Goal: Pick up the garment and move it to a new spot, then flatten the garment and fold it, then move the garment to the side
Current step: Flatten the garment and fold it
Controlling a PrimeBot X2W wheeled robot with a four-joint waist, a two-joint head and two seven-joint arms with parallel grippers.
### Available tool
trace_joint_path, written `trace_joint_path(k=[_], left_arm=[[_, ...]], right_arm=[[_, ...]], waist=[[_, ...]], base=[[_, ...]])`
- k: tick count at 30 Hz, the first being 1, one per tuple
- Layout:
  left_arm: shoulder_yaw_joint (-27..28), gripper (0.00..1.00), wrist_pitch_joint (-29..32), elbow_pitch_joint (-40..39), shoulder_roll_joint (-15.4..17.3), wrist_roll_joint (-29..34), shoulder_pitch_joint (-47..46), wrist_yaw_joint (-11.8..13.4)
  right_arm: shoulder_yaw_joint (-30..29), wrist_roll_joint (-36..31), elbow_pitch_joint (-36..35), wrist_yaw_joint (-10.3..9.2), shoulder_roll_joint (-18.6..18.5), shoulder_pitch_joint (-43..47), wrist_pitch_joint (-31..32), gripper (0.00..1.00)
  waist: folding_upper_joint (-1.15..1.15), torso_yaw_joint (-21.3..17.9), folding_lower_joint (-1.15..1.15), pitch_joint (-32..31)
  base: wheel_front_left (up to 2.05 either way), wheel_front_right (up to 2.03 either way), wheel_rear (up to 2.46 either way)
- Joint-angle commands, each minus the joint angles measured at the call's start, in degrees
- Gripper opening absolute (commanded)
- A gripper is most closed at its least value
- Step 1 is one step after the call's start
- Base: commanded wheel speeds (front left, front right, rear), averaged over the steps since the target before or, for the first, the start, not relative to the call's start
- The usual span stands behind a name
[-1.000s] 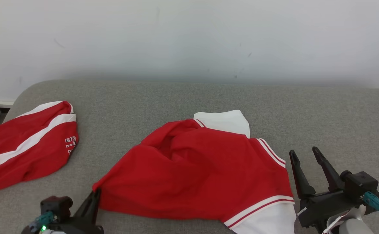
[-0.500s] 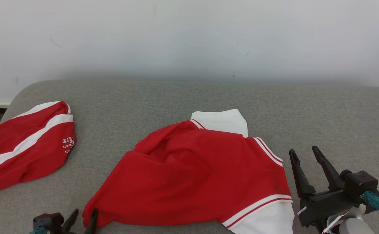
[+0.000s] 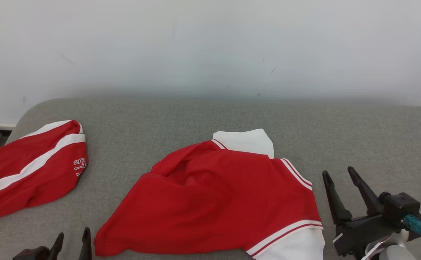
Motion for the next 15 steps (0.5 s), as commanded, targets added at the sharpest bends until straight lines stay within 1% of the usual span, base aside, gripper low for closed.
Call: trace_joint_path(k=[1,5,8,15], left_arm=[[1.06,1.00,-0.39,-1.31,0.13,0.69,0.95,0.57],[5.15,1.00,-0.46,-7.67,0.30,3.22,3.19,2.47],[8.16,1.00,-0.48,-12.17,-0.13,5.65,5.34,2.79],[12.05,1.00,-0.50,-19.27,-0.37,9.41,9.87,3.61]], right_arm=[[-0.32,0.03,-0.01,-0.06,-0.67,0.20,-0.13,1.00],[-1.18,0.06,0.38,-0.07,-1.83,0.33,0.17,1.00],[-1.74,-0.33,0.29,-0.06,-2.38,1.03,1.19,1.00],[-4.51,-1.43,-2.70,-0.06,-2.81,5.35,3.73,1.00]], waist=[[0.00,-0.19,0.00,-0.58],[0.00,-0.38,0.00,-0.99],[0.00,-0.59,0.00,-1.16],[0.00,-1.49,0.00,-2.01]], base=[[0.00,0.00,0.00],[0.00,0.00,0.00],[0.00,0.00,0.00],[0.00,0.00,0.00]])
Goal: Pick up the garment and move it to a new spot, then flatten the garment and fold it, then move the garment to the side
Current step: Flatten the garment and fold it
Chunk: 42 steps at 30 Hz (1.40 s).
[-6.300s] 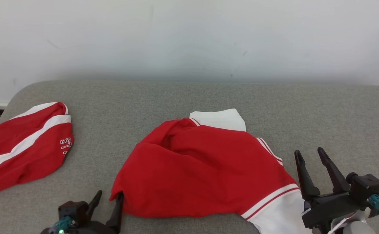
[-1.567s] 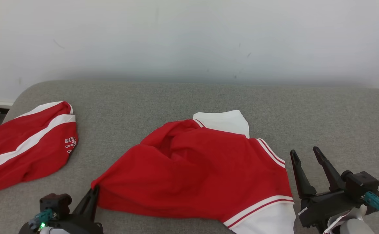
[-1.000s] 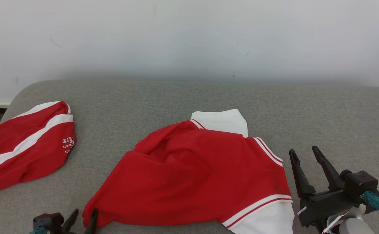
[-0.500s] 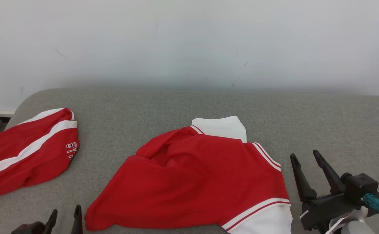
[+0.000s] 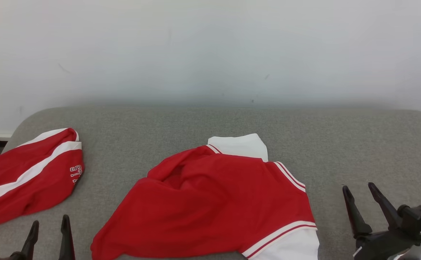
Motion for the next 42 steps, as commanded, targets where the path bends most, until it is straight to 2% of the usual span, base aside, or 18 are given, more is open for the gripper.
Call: trace_joint_path(k=[1,10,16,21,25,30,35,42], left_arm=[[0.60,1.00,-0.31,-0.94,0.37,0.60,1.34,0.33],[1.43,1.00,-0.32,-6.70,0.53,2.84,4.42,1.26],[-1.20,1.00,3.08,-5.61,1.82,3.94,3.37,0.12],[-1.51,1.00,5.42,-4.68,2.97,4.00,2.49,0.16],[1.22,1.00,4.60,-4.34,5.06,3.17,3.85,0.89],[5.50,1.00,2.58,-4.43,5.92,1.05,5.85,2.01],[7.50,1.00,1.39,-5.03,5.16,0.68,6.83,3.69],[7.16,1.00,0.82,-5.41,4.37,0.25,6.10,3.11]], right_arm=[[-0.92,-0.64,-0.91,-0.06,-0.22,0.90,0.41,1.00],[-2.80,1.02,-5.24,-0.06,2.05,3.71,2.77,1.00],[-1.92,-0.19,-5.76,-0.06,3.21,3.63,4.54,1.00],[-1.39,-0.45,-6.50,-0.06,3.30,3.48,7.62,1.00],[-1.94,-0.32,-7.33,-0.06,3.55,3.14,8.28,1.00],[-2.12,0.38,-6.98,-0.06,4.06,2.77,8.08,1.00],[-2.33,0.68,-6.27,-0.06,4.21,2.54,7.83,1.00],[-1.93,0.97,-5.38,-0.06,4.31,1.79,7.40,1.00]], waist=[[0.00,-0.58,0.00,-0.34],[0.00,-2.16,0.00,-1.27],[0.00,-2.34,0.00,-1.55],[0.00,-2.34,0.00,-1.66],[0.00,-2.59,0.00,-1.49],[0.00,-2.74,0.00,-1.24],[0.00,-2.28,0.00,-1.20],[0.00,-1.47,0.00,-1.27]], base=[[0.00,0.00,0.00],[0.00,0.00,0.00],[0.00,0.00,0.00],[0.00,0.00,0.00],[0.00,0.00,0.00],[0.00,0.00,0.00],[0.00,0.00,0.00],[0.00,0.00,0.00]])
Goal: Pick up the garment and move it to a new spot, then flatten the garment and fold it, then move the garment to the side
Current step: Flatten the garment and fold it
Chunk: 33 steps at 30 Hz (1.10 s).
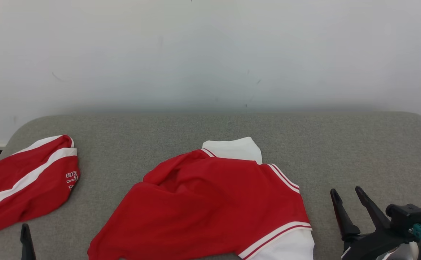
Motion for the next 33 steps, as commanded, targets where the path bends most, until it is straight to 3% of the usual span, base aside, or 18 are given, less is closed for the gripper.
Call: trace_joint_path(k=[1,7,10,19,33], left_arm=[[0.43,1.00,-0.60,-0.34,-0.16,-0.36,-0.47,-0.11],[-0.06,1.00,-0.93,-0.08,-0.50,0.07,-0.81,-0.84],[-1.86,1.00,-0.54,0.70,0.91,1.26,-0.27,-2.58],[-4.20,1.00,0.59,0.52,2.93,2.35,-0.87,-4.72],[-3.86,1.00,-0.26,-0.40,1.96,1.24,-1.63,-4.77]], right_arm=[[0.04,0.42,0.24,-0.06,0.05,-0.74,-0.50,1.00],[0.31,0.77,1.05,-0.06,-0.37,-0.77,-0.38,1.00],[0.17,0.66,0.88,-0.06,-0.88,-0.89,-0.20,1.00],[0.51,0.49,0.55,-0.06,-1.34,-0.34,0.44,1.00],[0.98,0.82,0.75,-0.06,-1.35,-0.78,0.81,1.00]], waist=[[0.00,0.21,0.00,-0.02],[0.00,0.88,0.00,-0.21],[0.00,1.09,0.00,-0.42],[0.00,1.47,0.00,-0.78],[0.00,1.15,0.00,-1.00]], base=[[0.00,0.00,0.00],[0.00,0.00,0.00],[0.00,0.00,0.00],[0.00,0.00,0.00],[0.00,0.00,0.00]])
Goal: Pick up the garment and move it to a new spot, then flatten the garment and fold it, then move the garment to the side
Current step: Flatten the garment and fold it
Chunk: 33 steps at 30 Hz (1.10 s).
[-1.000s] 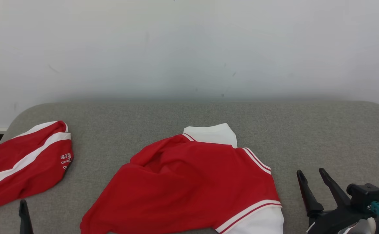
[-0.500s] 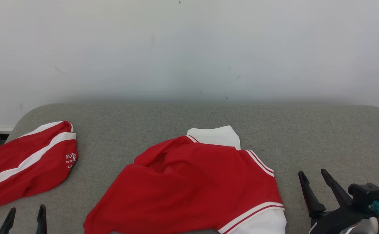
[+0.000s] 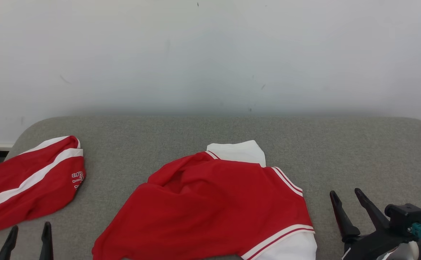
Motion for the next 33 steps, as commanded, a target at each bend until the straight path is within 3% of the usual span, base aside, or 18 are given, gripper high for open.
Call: trace_joint_path(k=[1,10,26,33], left_arm=[[0.63,1.00,-0.50,-0.17,-0.17,-0.45,-0.77,0.06],[7.22,1.00,-1.47,-0.82,-3.16,-2.40,0.05,0.20],[14.49,1.00,-1.54,-1.64,-10.83,0.60,1.24,-4.44],[12.38,1.00,-0.54,1.01,-9.27,3.16,1.99,-6.07]], right_arm=[[-0.01,0.33,0.07,-0.06,-0.35,-0.37,0.12,1.00],[-0.32,0.42,0.34,-0.06,-0.42,-0.40,0.09,1.00],[-0.68,0.26,-0.42,-0.06,-0.70,0.05,1.19,1.00],[-0.52,0.32,-0.81,-0.06,-0.64,0.17,1.75,1.00]], waist=[[0.00,-0.01,0.00,0.02],[0.00,0.11,0.00,0.39],[0.00,2.44,0.00,-0.02],[0.00,2.27,0.00,0.09]], base=[[0.00,0.00,0.00],[0.00,0.00,0.00],[0.00,0.00,0.00],[0.00,0.00,0.00]])
